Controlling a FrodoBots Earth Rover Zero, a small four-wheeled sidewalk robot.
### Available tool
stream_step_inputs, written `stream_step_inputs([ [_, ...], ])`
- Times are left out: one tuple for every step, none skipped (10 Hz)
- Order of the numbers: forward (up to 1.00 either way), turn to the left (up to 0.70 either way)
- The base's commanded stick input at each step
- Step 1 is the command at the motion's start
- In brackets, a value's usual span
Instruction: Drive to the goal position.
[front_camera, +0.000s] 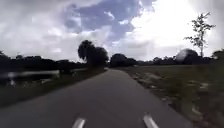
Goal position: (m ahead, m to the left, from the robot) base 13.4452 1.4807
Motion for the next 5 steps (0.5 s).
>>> stream_step_inputs([
  [0.85,-0.01],
  [0.85,-0.02],
  [0.85,-0.15],
  [0.85,-0.12],
  [0.85,0.0],
])
